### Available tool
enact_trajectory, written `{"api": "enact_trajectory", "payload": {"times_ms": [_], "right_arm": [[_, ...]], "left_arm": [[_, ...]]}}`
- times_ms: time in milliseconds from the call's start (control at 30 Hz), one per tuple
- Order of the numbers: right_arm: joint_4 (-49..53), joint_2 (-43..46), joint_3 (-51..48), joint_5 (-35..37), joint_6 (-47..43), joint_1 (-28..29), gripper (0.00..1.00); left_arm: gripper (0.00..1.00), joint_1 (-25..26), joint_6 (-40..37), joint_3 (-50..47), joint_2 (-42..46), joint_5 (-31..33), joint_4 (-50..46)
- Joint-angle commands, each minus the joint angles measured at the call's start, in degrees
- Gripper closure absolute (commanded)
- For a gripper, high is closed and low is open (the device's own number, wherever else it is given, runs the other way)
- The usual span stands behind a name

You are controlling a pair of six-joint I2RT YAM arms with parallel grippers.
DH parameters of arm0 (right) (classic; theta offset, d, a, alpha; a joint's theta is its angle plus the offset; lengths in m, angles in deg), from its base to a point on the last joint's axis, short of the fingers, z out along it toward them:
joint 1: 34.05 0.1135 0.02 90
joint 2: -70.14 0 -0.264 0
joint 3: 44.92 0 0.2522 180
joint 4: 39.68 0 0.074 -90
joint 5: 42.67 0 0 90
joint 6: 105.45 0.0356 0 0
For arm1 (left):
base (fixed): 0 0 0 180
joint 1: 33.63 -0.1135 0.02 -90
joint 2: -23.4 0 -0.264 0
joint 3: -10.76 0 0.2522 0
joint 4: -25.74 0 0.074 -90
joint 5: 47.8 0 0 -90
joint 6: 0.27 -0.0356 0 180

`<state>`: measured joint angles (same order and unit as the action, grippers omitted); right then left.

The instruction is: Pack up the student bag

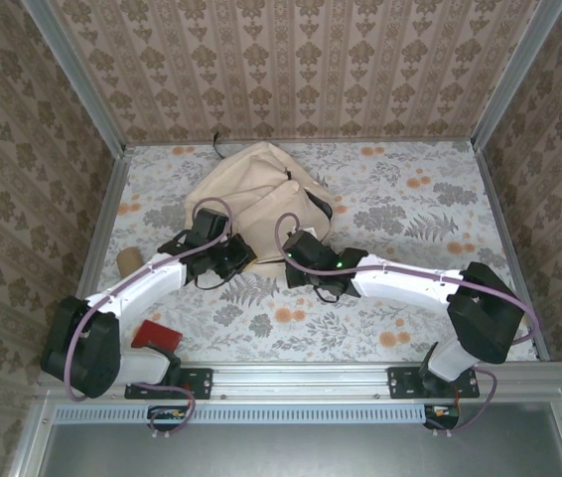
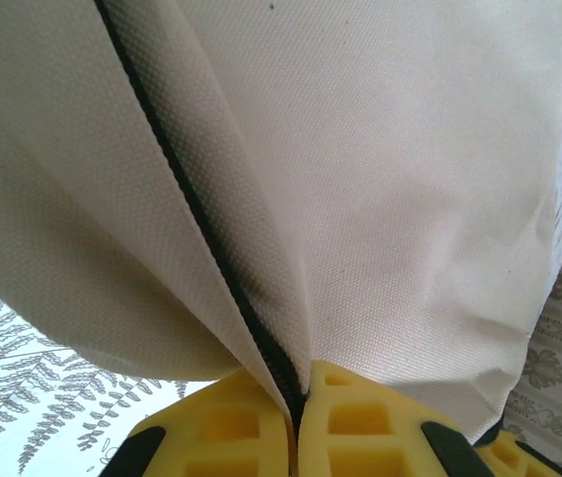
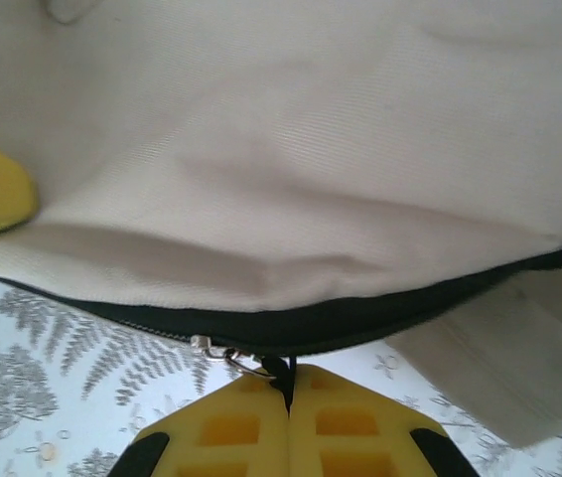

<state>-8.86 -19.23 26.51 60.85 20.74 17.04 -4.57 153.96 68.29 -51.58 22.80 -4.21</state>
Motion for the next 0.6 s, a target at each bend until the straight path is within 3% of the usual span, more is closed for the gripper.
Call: {"api": "enact_trajectory", "payload": {"times_ms": [0, 300, 567], "right_arm": [[15.1, 1.9, 0.0, 10.1, 1.2, -3.6, 1.00], [19.0, 0.0, 3.7, 10.2, 0.7, -7.5, 1.00], [12.8, 1.8, 2.7, -0.5, -7.6, -7.7, 1.00]], "left_arm": [[1.00, -1.7, -2.7, -1.4, 1.1, 6.7, -5.2], [1.00, -2.3, -3.5, -1.1, 0.8, 6.5, -5.4], [1.00, -2.5, -5.3, -0.7, 0.6, 6.1, -5.7]]}}
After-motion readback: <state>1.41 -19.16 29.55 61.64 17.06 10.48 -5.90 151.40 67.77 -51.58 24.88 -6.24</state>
